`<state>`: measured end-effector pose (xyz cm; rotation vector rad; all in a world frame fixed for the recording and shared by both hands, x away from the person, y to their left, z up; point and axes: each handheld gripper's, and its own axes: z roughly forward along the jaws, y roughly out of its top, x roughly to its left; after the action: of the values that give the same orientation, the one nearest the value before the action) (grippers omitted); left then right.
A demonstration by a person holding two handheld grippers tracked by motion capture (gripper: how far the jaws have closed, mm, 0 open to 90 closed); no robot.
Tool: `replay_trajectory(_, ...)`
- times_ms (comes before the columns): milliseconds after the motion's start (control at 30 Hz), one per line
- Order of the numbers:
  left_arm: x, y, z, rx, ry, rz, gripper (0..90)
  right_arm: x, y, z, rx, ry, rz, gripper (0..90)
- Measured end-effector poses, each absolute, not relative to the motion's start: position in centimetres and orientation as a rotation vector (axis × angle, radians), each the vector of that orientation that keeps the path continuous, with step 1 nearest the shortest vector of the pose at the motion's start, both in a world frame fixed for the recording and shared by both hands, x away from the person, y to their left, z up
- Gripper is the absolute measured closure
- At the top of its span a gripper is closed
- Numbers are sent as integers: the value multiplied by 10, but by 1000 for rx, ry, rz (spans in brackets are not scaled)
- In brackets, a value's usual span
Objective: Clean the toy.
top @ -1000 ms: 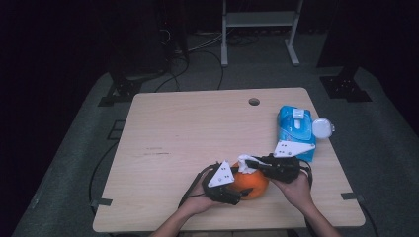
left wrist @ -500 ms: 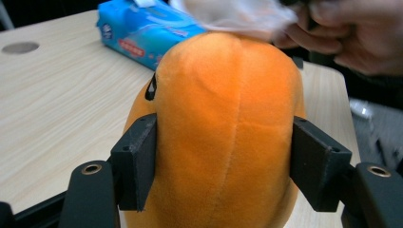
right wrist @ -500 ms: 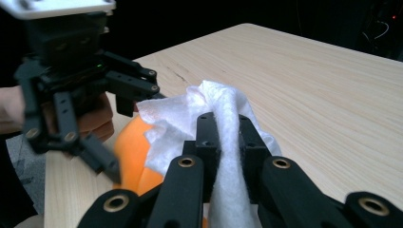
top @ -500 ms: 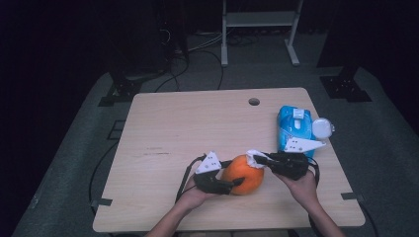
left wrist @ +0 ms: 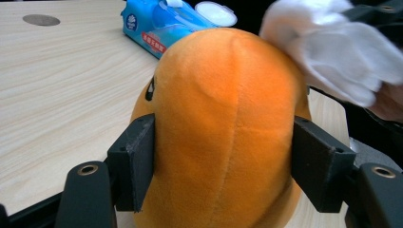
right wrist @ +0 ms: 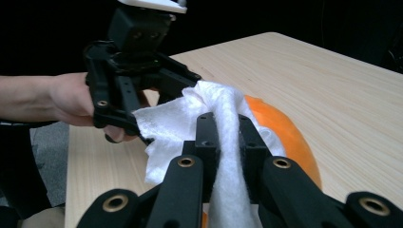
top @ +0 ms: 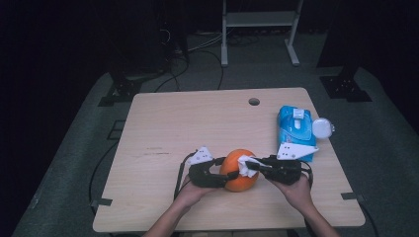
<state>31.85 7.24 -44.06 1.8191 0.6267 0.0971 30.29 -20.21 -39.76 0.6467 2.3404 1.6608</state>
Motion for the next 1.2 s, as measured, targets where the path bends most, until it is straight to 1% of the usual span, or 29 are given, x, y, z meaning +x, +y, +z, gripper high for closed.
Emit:
replay_trajectory(333, 309, 63, -438, 1882, 491, 146, 310, 319, -223, -406, 800, 2273, 1684, 817)
replay_trajectory(500, 307, 61, -438, 1890, 463, 154, 318, 325, -229, -410, 859, 2261, 1673, 817)
replay_trajectory(667, 306, 62, -436, 1881, 463, 178, 333, 318, -221, -405, 822, 2266, 1658, 821)
replay_trajectory(967, 299, 62, -422, 1847, 437, 218, 364, 292, -190, -381, 598, 2285, 1700, 820)
replay_trajectory(1067, 299, 65, -417, 1833, 433, 217, 376, 293, -193, -378, 607, 2275, 1701, 822)
replay_trajectory(1200, 298, 68, -412, 1830, 420, 223, 389, 302, -206, -385, 700, 2253, 1722, 823)
